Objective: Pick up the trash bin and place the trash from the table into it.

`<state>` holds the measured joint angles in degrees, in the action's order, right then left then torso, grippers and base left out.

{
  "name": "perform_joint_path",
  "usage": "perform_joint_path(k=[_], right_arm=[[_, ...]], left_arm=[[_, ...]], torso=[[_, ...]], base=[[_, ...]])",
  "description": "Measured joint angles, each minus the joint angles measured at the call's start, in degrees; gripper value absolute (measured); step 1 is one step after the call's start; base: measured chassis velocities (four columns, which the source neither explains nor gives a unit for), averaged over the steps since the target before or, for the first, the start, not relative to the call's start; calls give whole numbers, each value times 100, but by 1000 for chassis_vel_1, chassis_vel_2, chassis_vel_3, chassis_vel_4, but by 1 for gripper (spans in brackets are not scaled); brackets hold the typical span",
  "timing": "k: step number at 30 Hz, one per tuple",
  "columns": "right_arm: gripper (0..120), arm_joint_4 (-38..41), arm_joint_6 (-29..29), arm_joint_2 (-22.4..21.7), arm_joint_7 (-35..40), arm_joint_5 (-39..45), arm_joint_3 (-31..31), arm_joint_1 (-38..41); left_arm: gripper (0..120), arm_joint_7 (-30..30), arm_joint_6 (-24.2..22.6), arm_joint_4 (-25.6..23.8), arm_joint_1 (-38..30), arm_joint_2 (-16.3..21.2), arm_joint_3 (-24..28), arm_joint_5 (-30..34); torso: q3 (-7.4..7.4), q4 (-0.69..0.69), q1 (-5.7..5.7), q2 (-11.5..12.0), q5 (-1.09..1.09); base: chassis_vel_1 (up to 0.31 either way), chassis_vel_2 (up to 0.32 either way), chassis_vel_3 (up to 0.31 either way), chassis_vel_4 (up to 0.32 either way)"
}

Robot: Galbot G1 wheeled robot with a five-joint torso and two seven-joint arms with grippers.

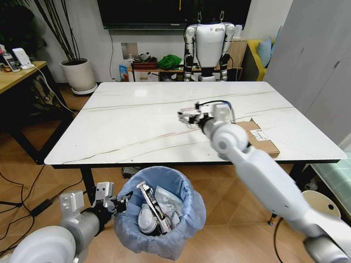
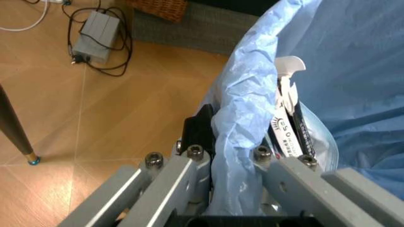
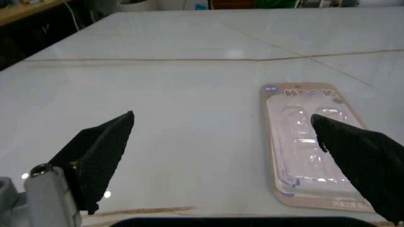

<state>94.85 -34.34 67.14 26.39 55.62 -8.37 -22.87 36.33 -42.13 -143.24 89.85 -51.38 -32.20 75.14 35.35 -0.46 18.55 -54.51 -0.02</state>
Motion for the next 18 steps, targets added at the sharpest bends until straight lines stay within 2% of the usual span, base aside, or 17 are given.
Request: perform_joint_path(k=[9,18], right_arm=[[100,-1171,-353,313,-437,-205,-345,707],[100,-1787,-501,450,-502,-16,-403,918]], left_arm=[[3,-10,0,0,-17,9,-39,10],[3,-29,0,0,-58,-26,-21,14]], torso=[[0,-2,0,0,0],[0,-2,0,0,3]], base=[[0,0,0,0],[0,0,0,0]])
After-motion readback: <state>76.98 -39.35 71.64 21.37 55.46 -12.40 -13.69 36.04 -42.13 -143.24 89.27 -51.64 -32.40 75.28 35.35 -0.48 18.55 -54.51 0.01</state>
